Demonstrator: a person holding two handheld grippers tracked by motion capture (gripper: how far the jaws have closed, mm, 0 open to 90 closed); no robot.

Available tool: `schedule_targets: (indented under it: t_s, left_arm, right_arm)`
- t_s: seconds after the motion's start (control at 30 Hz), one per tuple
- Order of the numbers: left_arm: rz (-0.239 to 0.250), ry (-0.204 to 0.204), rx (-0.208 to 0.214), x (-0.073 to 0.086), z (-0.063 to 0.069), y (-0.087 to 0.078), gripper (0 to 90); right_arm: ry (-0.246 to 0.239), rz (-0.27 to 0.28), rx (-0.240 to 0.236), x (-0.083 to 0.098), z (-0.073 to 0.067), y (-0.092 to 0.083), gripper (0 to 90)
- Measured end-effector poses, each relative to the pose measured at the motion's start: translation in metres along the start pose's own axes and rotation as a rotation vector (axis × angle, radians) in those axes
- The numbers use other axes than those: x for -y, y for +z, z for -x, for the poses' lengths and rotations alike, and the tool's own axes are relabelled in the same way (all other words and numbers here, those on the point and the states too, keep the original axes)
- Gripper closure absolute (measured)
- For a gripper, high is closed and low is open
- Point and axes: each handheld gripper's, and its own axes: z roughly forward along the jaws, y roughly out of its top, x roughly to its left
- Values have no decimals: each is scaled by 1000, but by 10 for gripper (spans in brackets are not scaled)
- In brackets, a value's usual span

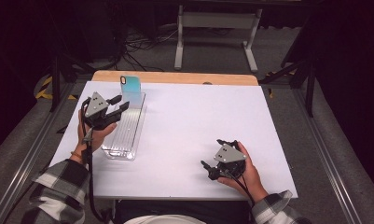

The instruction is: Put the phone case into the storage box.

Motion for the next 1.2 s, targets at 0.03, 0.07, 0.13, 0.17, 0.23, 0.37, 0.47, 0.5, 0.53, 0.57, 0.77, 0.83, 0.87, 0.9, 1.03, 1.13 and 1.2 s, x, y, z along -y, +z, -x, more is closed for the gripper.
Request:
schedule_targets:
  t_s: [0.03,0.07,0.13,0.17,0.23,0.37,0.47,0.5,0.53,0.57,0.77,0.83,0.87,0.9,1.03,1.13,1.2]
  left_arm:
    - [8,0,0,0,1,-1,576]
    - [10,-6,9,1,2,-1,572]
    - [16,2,7,1,2,-2,557]
    - [17,4,13,1,3,-3,557]
    - [17,-3,19,1,4,-4,525]
    - [18,2,15,2,7,-4,460]
    - [19,12,11,3,9,-5,429]
    - [20,10,8,3,9,-5,416]
    - [25,6,8,3,10,-5,406]
    - [34,7,4,3,10,-6,397]
    - [32,3,9,3,12,-5,315]
    - [27,4,21,3,12,-4,295]
    - [26,1,22,3,13,-4,281]
    - [26,1,22,3,13,-4,255]
    - [28,-8,25,3,14,-3,180]
    - [30,-18,20,3,15,-2,135]
    - [25,-24,19,3,16,-1,109]
  right_arm:
    - [1,0,0,0,0,0,101]
    - [1,0,-1,0,0,0,102]
    - [0,0,0,0,0,0,101]
    - [0,1,0,0,0,0,102]
    - [1,2,1,0,0,0,102]
    - [1,5,3,-1,0,-1,101]
    - [6,6,4,-1,0,-1,102]
    - [4,5,3,-1,0,-1,101]
    - [3,5,2,-1,0,-1,101]
    - [0,5,1,-1,0,-1,101]
    - [2,13,1,-1,0,-2,101]
    - [1,11,-1,-1,0,-2,101]
    - [0,10,-2,-1,0,-2,101]
    - [0,10,-2,-1,0,-2,101]
    - [-1,21,-4,-2,0,-3,101]
    - [-1,21,-6,-2,-1,-3,101]
    - [-1,20,-6,-2,-1,-3,101]
